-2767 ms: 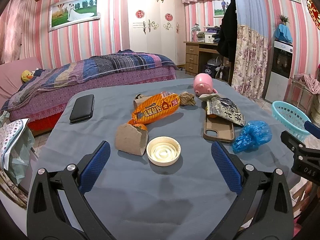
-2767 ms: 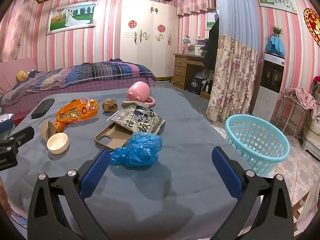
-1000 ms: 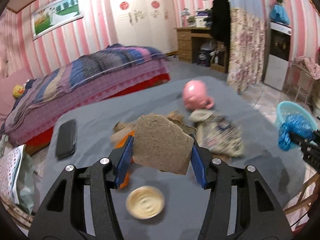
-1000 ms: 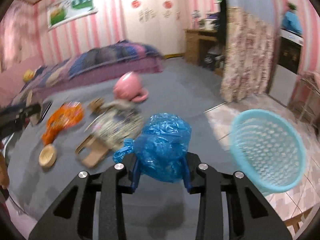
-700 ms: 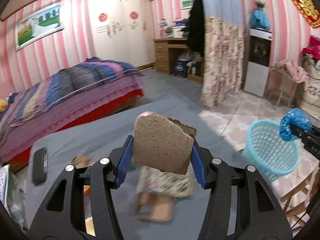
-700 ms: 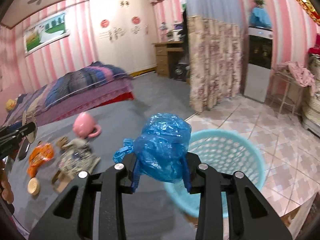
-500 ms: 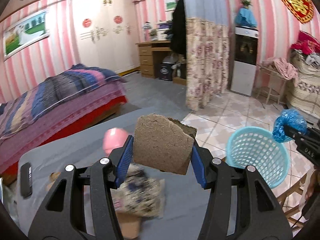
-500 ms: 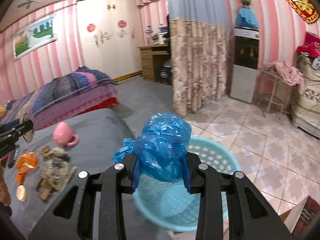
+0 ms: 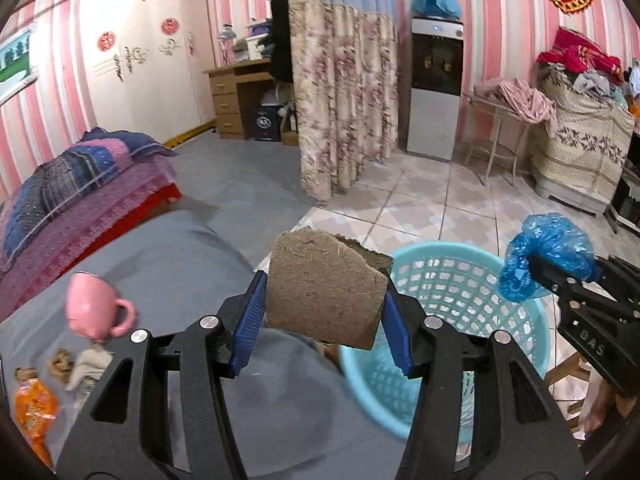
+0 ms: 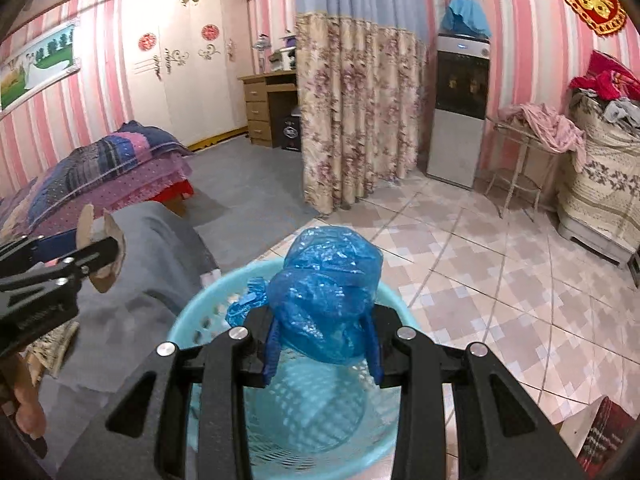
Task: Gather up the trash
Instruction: 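Carry both items over the blue basket and open both grippers to drop them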
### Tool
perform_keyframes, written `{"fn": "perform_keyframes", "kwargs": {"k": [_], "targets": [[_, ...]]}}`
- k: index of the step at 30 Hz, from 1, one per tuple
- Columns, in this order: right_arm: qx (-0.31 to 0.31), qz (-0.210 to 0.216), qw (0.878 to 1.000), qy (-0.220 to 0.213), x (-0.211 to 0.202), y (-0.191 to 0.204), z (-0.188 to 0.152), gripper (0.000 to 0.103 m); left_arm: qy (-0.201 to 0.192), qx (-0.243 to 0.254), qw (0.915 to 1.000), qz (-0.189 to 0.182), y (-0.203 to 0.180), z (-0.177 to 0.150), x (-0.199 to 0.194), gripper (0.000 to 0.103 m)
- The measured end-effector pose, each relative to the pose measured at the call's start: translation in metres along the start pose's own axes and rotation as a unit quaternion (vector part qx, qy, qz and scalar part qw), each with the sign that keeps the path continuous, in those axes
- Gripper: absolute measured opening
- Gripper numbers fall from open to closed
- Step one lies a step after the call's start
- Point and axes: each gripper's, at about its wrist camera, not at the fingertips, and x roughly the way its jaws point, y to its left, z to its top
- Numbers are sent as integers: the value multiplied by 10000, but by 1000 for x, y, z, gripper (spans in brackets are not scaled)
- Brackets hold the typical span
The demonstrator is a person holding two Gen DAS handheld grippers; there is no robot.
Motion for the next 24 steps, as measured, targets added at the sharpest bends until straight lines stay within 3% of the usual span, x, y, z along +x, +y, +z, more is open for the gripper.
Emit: {"fn": "perform_keyframes", "kwargs": {"k": [11, 12, 13, 15, 24], "targets": [[527, -191, 9984, 112, 13, -54, -15, 34, 330, 45, 9989, -341, -40, -13, 54, 54], [548, -184, 9983, 120, 13, -55, -16, 34, 365, 28, 9986, -378, -38, -13, 56, 56], [576, -173, 9981, 128, 14, -57, -17, 34, 410, 25, 9984, -390, -36, -14, 58, 68], [610, -166, 9979, 125, 15, -58, -16, 34, 385, 23, 9988, -297, -30, -13, 57, 80], [473, -110, 9988, 21, 17, -26, -14, 34, -60, -343, 9989, 326, 32, -8, 15, 93]]}}
